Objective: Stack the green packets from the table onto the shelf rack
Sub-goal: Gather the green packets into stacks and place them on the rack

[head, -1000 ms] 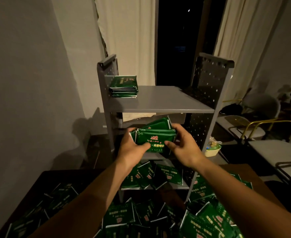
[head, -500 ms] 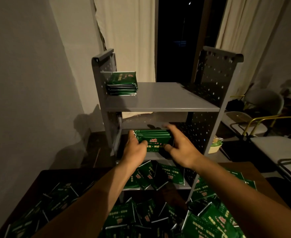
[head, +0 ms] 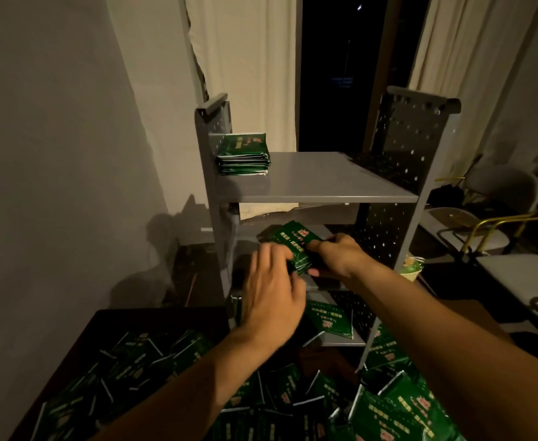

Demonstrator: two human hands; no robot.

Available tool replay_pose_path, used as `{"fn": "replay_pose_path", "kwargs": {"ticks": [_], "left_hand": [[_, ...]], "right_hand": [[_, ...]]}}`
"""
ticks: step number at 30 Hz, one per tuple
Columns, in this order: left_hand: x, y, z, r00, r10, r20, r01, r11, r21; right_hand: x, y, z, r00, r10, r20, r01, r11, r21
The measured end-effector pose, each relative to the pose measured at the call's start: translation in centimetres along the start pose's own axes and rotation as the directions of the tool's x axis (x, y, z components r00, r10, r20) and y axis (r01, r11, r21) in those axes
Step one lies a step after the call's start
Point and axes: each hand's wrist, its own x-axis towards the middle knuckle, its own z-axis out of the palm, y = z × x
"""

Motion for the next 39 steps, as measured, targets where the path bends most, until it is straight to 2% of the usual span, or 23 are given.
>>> {"fn": "replay_pose_path", "kwargs": {"ticks": [3, 5, 7, 8, 10, 11, 12, 13, 15, 16, 17, 19, 21, 23, 26, 33, 39], "left_hand": [[-1.8, -1.2, -0.3, 0.979, 0.171, 0.109, -0.184, 0.976, 0.116], [-2.6, -2.2, -0.5, 0.962, 0.217, 0.166, -0.247, 0.950, 0.191], [-3.1, -3.3, -0.8, 0.951, 0.219, 0.216, -0.273, 0.924, 0.266], [-3.3, -3.8, -1.0, 0.946, 0.217, 0.241, -0.284, 0.913, 0.293], [-3.5, -4.3, -1.2, 0.936, 0.205, 0.287, -0.296, 0.899, 0.323], [-3.6, -4.2, -1.4, 0.931, 0.199, 0.305, -0.300, 0.894, 0.334], [-3.6, -4.1, -1.5, 0.927, 0.197, 0.319, -0.307, 0.888, 0.343], [-3.7, -4.0, -1.5, 0.922, 0.204, 0.328, -0.318, 0.883, 0.346], [-3.8, -3.9, -1.2, 0.913, 0.230, 0.336, -0.346, 0.874, 0.341], [-3.9, -3.8, -1.0, 0.907, 0.246, 0.342, -0.362, 0.870, 0.335], [-4.0, -3.9, -0.8, 0.901, 0.257, 0.349, -0.375, 0.866, 0.332], [-4.0, -3.7, -0.4, 0.903, 0.251, 0.349, -0.370, 0.866, 0.335], [-4.0, -3.6, -0.2, 0.916, 0.218, 0.336, -0.340, 0.866, 0.366], [-3.9, -3.6, -0.1, 0.927, 0.184, 0.327, -0.314, 0.859, 0.406], [-3.4, -3.8, -0.1, 0.939, 0.114, 0.326, -0.265, 0.843, 0.469], [-1.2, -3.3, -0.3, 0.923, -0.059, 0.381, -0.189, 0.793, 0.580], [0.7, -3.0, 0.1, 0.915, -0.131, 0.381, -0.136, 0.790, 0.598]], "right_hand": [[0.5, 0.4, 2.9, 0.993, -0.052, -0.103, 0.041, 0.993, -0.111], [0.8, 0.8, 4.6, 0.988, -0.092, -0.123, 0.075, 0.988, -0.139], [0.5, 1.2, 5.9, 0.981, -0.157, -0.111, 0.115, 0.942, -0.316], [0.2, 1.4, 6.3, 0.970, -0.212, -0.114, 0.140, 0.882, -0.450], [-0.6, 1.9, 6.5, 0.930, -0.351, -0.112, 0.173, 0.684, -0.709], [-0.7, 2.1, 6.5, 0.910, -0.405, -0.090, 0.182, 0.584, -0.791], [-0.8, 2.3, 6.3, 0.901, -0.428, -0.072, 0.188, 0.535, -0.824], [-0.8, 2.5, 6.0, 0.904, -0.423, -0.063, 0.197, 0.543, -0.816], [-1.2, 2.9, 4.8, 0.901, -0.430, -0.055, 0.271, 0.658, -0.703], [-1.4, 3.4, 3.8, 0.879, -0.477, -0.029, 0.343, 0.672, -0.656], [-1.6, 4.1, 2.8, 0.845, -0.534, 0.025, 0.425, 0.644, -0.636], [-2.1, 5.4, 0.9, 0.771, -0.606, 0.195, 0.558, 0.496, -0.666], [-1.9, 6.5, -0.1, 0.702, -0.608, 0.370, 0.637, 0.306, -0.707], [-1.1, 7.0, 0.0, 0.675, -0.587, 0.448, 0.661, 0.212, -0.720], [-0.6, 6.7, 1.4, 0.662, -0.581, 0.473, 0.679, 0.200, -0.706], [0.7, 5.3, 4.3, 0.697, -0.564, 0.443, 0.651, 0.238, -0.721], [1.6, 3.9, 5.1, 0.707, -0.571, 0.417, 0.670, 0.352, -0.654]]}}
